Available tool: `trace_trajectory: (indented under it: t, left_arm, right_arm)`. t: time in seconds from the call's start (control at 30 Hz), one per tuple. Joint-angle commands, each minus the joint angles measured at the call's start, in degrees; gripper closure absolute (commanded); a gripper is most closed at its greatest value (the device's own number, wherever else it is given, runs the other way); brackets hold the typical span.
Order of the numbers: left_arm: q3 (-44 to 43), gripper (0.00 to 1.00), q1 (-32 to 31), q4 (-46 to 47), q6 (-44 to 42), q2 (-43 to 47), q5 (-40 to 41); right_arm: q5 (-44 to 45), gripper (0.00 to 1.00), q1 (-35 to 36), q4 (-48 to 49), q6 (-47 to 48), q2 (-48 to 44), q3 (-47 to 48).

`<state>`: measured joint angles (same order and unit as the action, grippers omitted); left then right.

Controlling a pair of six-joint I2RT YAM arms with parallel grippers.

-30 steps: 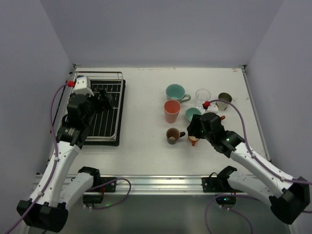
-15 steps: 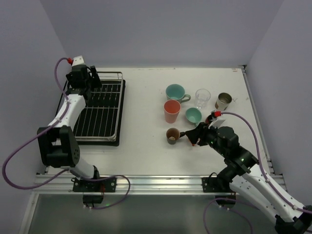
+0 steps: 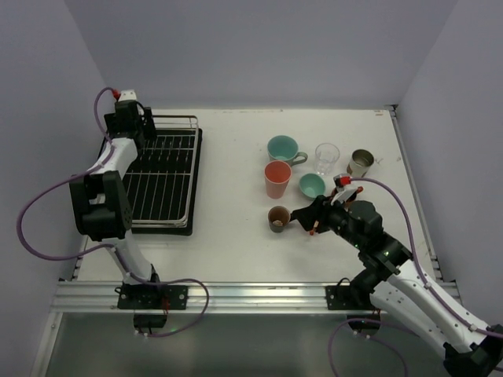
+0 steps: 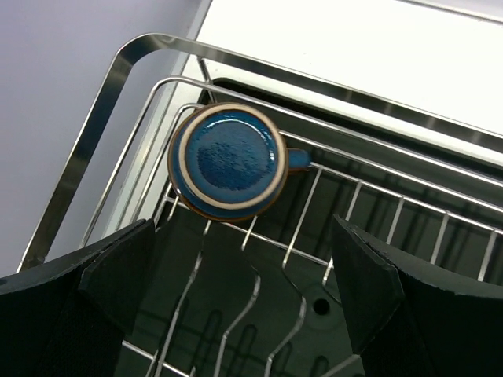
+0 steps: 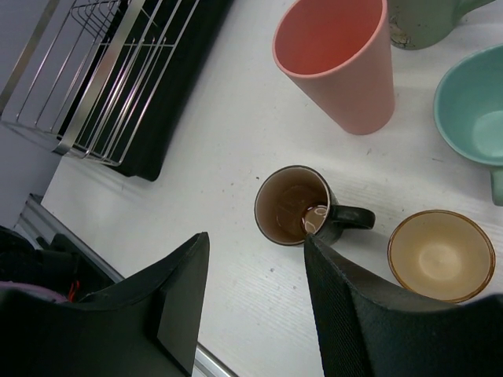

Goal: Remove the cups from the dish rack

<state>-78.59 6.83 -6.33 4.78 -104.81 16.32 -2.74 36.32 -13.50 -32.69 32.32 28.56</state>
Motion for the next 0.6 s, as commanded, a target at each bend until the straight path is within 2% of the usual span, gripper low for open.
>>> trace_trajectory:
  t: [0.0,0.3,0.4,0.57]
  left_arm:
    - [-3.7,0.02,0.8,4.2,-2.9,-2.1,1.0]
    - [-8.3,0.02,1.6,5.2,-4.2,-7.4,1.4]
    - [-8.5,0.08,1.7,7.3,-4.4,-7.9,1.7]
    - [-9.1,0.08,1.8,8.1,-4.4,-9.2,2.4]
  right_arm:
    - [-1.6,0.45,0.0,3.5,1.4,1.2,-0.1]
    - [-6.0,0.45,0.0,4.4,1.0,4.8,1.5]
    - [-5.5,0.45,-0.1,4.5,0.9,4.9,1.9]
    - [-4.9,0.45,-0.1,3.3,1.3,5.0,3.1]
